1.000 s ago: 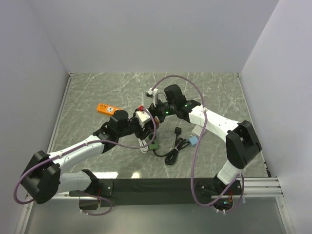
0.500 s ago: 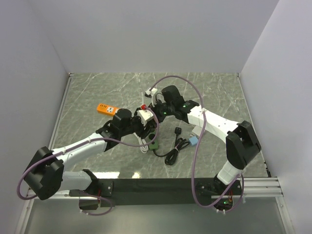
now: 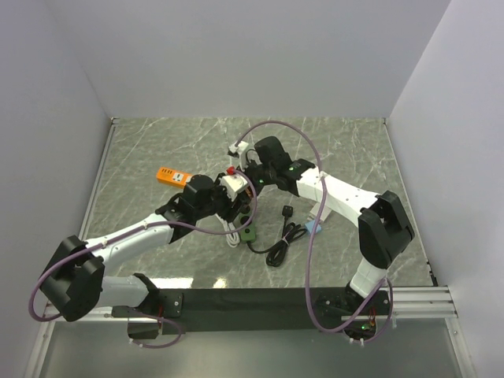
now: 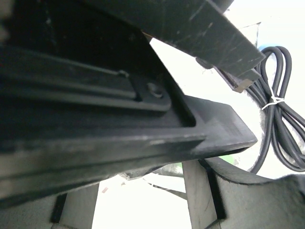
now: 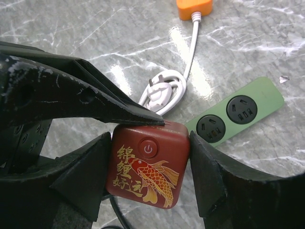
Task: Insert the plug
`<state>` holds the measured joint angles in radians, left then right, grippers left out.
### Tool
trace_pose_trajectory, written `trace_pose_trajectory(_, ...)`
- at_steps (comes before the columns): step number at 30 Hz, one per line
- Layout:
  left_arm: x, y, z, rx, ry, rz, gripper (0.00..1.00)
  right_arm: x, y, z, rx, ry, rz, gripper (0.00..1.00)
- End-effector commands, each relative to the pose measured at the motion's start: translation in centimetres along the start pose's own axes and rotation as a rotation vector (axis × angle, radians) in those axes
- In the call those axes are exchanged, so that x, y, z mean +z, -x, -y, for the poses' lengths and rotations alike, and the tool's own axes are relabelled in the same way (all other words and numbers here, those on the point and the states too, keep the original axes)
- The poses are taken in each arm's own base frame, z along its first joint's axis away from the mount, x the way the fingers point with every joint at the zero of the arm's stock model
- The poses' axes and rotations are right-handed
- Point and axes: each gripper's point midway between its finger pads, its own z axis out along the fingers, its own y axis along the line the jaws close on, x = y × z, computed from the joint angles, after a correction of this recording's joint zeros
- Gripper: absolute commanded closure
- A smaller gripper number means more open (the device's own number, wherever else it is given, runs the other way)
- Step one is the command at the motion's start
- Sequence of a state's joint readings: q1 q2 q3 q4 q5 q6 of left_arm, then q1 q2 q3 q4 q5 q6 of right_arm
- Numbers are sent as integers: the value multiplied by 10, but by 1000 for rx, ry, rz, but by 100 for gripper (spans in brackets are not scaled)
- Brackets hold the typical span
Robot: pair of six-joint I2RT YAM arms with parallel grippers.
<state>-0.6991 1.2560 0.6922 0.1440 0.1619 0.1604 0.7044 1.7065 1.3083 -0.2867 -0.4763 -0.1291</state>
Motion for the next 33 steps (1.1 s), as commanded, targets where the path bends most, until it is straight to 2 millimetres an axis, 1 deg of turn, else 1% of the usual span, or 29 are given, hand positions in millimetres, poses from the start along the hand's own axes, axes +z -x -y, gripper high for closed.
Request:
trace_pose_trajectory(1, -13, 79, -18, -5, 79, 262, 80, 6, -17, 6, -1, -22, -70, 95)
trace_pose_trajectory(2, -15, 79, -21, -12, 97, 269, 70, 6, -15, 9, -1, -33, -61, 97)
trace_pose_trajectory(3, -15, 78, -22, -23, 103, 271, 63, 3, -12, 11, 3, -43, -47, 99)
trace_pose_trajectory(4, -16, 75, -24, -29, 115, 278, 50, 0, -6, 20, 20, -63, -20, 100)
trace_pose_trajectory(6, -19, 74, -27, -45, 137, 285, 36, -7, 1, 29, 50, -83, 17, 100)
trace_pose_trajectory(7, -21, 72, -29, -49, 145, 290, 23, -13, 7, 40, 63, -106, 46, 100)
trace_pose_trajectory(8, -22, 72, -29, -56, 144, 295, 16, -18, 11, 45, 71, -116, 65, 100)
trace_pose_trajectory(9, -23, 72, -27, -56, 134, 301, 14, -21, 15, 49, 88, -124, 84, 100)
trace_pose_trajectory(10, -23, 69, -25, -58, 127, 299, 13, -27, 19, 61, 103, -146, 105, 100)
trace_pose_trajectory(11, -26, 73, -25, -55, 122, 318, 12, -29, 26, 65, 107, -154, 119, 100)
trace_pose_trajectory(13, -28, 70, -21, -55, 105, 319, 7, -32, 29, 75, 131, -189, 122, 100)
trace_pose_trajectory(14, -30, 71, -21, -54, 101, 321, 7, -33, 34, 83, 140, -204, 131, 100)
trace_pose_trajectory(15, -31, 69, -21, -57, 103, 318, 7, -34, 35, 89, 162, -226, 133, 100)
trace_pose_trajectory(17, -37, 71, -30, -83, 147, 335, 7, -37, 40, 96, 175, -261, 148, 100)
trace_pose_trajectory(18, -39, 70, -38, -106, 181, 339, 7, -39, 41, 96, 208, -271, 150, 100)
trace_pose_trajectory(19, -46, 65, -61, -141, 268, 336, 6, -42, 43, 101, 222, -305, 157, 100)
trace_pose_trajectory(21, -52, 63, -86, -260, 337, 342, 6, -46, 45, 103, 257, -331, 177, 100)
trace_pose_trajectory(22, -62, 50, -122, -323, 488, 330, 4, -48, 44, 108, 279, -372, 184, 100)
trace_pose_trajectory(24, -72, 43, -152, -440, 599, 343, 2, -53, 47, 108, 319, -385, 219, 100)
trace_pose_trajectory(25, -80, 28, -175, -491, 688, 325, 2, -54, 48, 107, 330, -389, 230, 100)
trace_pose_trajectory(26, -89, 18, -192, -535, 775, 323, 3, -57, 45, 107, 343, -403, 240, 100)
trace_pose_trajectory(27, -92, 12, -202, -586, 817, 329, 3, -57, 48, 106, 352, -398, 259, 100)
trace_pose_trajectory(28, -97, -5, -220, -620, 874, 311, 4, -59, 48, 105, 357, -398, 266, 100)
trace_pose_trajectory(29, -96, -10, -226, -654, 874, 314, 7, -61, 46, 103, 360, -395, 270, 100)
trace_pose_trajectory(30, -100, -17, -238, -677, 890, 312, 10, -61, 47, 102, 358, -393, 279, 100)
trace_pose_trajectory(31, -92, -31, -241, -703, 888, 272, 13, -63, 47, 101, 359, -392, 284, 100)
trace_pose_trajectory(32, -89, -35, -245, -716, 890, 263, 13, -66, 47, 98, 354, -391, 289, 100)
trace_pose_trajectory(33, -88, -36, -252, -716, 911, 263, 13, -66, 47, 97, 353, -388, 290, 100)
